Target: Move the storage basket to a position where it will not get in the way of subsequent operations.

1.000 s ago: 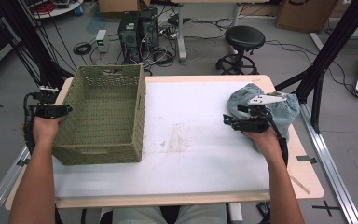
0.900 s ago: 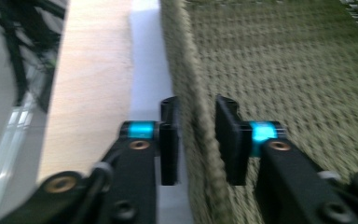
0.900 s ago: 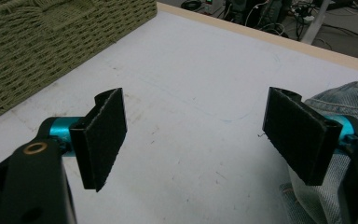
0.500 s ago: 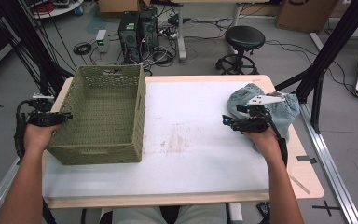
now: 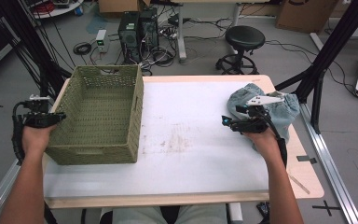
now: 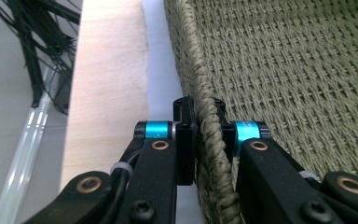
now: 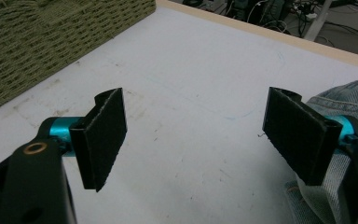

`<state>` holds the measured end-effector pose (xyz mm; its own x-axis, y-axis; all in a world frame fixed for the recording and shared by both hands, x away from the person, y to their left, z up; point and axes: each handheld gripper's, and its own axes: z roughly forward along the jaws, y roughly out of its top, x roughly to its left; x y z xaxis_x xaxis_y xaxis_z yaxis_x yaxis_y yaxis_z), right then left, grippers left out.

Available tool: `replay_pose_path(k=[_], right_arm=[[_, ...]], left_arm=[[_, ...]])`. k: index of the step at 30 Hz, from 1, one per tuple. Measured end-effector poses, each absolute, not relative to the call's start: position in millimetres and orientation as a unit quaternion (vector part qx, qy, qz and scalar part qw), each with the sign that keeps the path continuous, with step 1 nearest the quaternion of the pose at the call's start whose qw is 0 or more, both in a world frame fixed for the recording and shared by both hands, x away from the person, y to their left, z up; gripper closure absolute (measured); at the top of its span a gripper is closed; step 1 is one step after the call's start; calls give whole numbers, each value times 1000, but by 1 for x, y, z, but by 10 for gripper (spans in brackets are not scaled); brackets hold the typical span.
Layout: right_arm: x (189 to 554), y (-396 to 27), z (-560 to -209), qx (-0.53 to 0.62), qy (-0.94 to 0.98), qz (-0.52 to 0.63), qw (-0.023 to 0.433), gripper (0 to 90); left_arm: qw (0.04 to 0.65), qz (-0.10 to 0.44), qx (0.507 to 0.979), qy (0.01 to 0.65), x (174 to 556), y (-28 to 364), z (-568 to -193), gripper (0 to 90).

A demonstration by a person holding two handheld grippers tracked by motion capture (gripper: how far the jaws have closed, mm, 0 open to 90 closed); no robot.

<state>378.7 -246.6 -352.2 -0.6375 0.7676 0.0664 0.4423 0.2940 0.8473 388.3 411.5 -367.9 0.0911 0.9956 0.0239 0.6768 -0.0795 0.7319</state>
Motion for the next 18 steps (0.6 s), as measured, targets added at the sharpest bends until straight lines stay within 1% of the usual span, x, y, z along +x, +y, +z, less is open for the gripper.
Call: replay_pose_path(k=[7,18], right_arm=[[379,-246,-352,386,784,452,180,218],[378,-244,-353,385,785,451,179,218]], left_arm=[[286,280,672,623,386,422,-368,830],[268,290,679,618,393,432,-367,829]])
